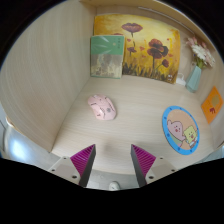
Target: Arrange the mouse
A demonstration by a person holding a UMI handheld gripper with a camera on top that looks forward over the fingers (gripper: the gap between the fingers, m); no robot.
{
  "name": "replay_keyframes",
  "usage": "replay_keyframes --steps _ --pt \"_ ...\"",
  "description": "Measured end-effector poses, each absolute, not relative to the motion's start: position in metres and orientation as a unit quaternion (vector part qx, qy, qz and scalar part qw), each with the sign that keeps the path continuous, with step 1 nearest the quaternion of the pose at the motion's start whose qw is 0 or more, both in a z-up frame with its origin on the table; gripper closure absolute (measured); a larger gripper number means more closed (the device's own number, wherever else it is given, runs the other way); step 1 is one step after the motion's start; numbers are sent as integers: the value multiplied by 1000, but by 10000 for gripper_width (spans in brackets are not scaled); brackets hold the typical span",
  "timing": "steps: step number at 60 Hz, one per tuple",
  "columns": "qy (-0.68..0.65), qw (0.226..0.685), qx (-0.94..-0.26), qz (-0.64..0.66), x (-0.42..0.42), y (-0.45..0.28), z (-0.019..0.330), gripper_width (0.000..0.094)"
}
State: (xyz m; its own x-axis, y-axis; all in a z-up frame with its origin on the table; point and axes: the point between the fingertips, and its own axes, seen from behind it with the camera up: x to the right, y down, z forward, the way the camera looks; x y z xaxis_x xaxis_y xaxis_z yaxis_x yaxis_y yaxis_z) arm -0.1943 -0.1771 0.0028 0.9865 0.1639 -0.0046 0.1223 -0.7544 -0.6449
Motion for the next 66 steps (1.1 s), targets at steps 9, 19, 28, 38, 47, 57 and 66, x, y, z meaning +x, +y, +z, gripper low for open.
replay_keyframes --steps 9,19,28,38,47,57,66 --pt "-88 339 -936 22 -224 -125 -7 245" --pt "-81 339 -937 24 -246 -70 -13 240" --pt "-60 333 -941 16 -245 -30 -17 228" --pt "-25 339 -940 10 -236 5 -17 226" --pt "10 344 -939 5 -223 31 -17 225" --pt "16 346 -938 1 -213 41 -16 293" --pt "15 348 -937 6 -211 42 -17 416"
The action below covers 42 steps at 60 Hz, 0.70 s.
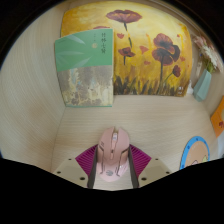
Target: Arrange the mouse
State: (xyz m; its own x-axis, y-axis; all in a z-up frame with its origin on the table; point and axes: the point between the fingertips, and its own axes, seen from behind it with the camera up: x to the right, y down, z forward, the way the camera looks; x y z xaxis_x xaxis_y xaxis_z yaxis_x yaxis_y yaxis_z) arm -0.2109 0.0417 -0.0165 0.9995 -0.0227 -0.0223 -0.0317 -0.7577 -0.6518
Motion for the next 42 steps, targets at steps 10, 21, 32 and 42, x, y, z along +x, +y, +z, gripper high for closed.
replay_keyframes --steps 10,21,32,42 --pt "10 336 -942 19 -210 39 -17 571" --pt "-27 345 -938 18 -195 41 27 571" --pt "-51 449 -892 -5 -130 58 175 570" --pt "-59 507 -859 -38 -43 45 263 571"
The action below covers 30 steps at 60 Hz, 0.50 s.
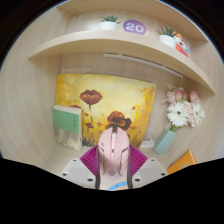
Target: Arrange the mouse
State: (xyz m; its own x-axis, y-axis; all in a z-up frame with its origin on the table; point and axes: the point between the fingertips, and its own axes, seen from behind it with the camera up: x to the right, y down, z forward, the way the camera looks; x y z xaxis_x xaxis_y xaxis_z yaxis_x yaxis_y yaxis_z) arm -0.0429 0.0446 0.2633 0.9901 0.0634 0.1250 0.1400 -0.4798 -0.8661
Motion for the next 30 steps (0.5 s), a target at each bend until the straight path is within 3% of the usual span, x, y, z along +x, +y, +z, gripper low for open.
replay_keyframes --steps 4,8,20,30 --pt "-60 510 -857 -46 -10 34 266 572" --pt "-55 502 -862 -36 17 23 248 573" --pt "-45 405 -913 -25 69 -24 124 573" --pt "-36 347 -937 -14 78 -56 41 574"
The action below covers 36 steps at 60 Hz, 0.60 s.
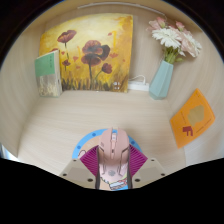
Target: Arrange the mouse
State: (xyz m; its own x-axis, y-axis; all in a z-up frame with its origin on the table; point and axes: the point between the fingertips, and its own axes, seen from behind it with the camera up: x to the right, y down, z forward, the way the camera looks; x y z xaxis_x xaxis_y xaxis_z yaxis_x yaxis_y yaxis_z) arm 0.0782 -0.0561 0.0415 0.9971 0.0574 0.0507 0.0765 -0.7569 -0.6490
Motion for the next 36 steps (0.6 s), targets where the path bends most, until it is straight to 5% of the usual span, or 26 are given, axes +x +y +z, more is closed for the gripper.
replay_keyframes --steps 16,29,36 --pt "-40 318 -947 -4 69 -80 -12 548" --pt "-15 317 -948 16 66 -82 -17 381" --pt "-45 300 -953 -22 73 -88 -1 204"
